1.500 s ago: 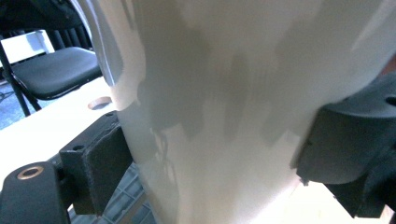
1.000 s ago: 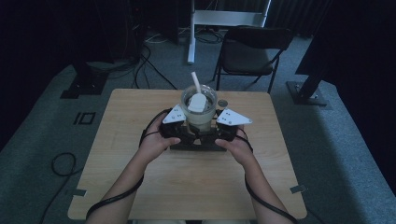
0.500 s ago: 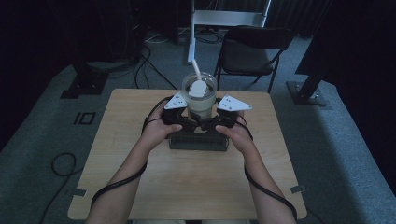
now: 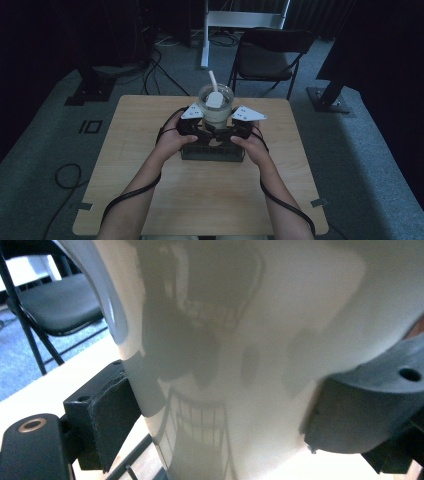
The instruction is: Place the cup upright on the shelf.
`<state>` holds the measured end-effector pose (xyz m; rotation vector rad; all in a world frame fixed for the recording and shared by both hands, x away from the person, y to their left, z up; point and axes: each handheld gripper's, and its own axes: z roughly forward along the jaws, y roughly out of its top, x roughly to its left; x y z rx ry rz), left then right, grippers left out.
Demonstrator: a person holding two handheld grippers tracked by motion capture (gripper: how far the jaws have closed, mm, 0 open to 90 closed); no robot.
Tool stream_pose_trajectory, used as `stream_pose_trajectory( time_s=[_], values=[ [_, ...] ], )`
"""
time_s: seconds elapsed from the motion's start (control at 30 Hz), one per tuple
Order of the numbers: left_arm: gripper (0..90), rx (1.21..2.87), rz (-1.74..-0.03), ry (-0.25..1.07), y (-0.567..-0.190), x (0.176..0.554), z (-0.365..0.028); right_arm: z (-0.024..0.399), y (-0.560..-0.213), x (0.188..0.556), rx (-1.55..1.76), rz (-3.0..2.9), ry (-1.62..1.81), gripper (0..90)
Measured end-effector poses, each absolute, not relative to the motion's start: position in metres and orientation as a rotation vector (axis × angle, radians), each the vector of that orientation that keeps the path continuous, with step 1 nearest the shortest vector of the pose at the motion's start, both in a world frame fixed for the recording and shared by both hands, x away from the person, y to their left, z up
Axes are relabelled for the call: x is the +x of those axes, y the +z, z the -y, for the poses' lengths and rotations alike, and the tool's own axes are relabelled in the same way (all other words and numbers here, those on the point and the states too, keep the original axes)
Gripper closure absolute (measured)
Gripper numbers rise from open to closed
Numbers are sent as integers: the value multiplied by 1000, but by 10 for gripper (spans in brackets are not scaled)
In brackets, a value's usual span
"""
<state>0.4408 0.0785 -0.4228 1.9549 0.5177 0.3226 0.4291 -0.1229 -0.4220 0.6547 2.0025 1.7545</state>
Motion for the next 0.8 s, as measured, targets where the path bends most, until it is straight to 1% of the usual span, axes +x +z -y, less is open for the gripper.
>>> stream_pose_trajectory(
  time_s=[0.43,0.8],
  values=[
    [112,1976,-553,290,-447,443,-77,123,-446,432,705,-2041,1730,92],
    [112,1987,-561,298,-457,444,-79,120,-455,434,713,-2066,1705,92]
  ],
)
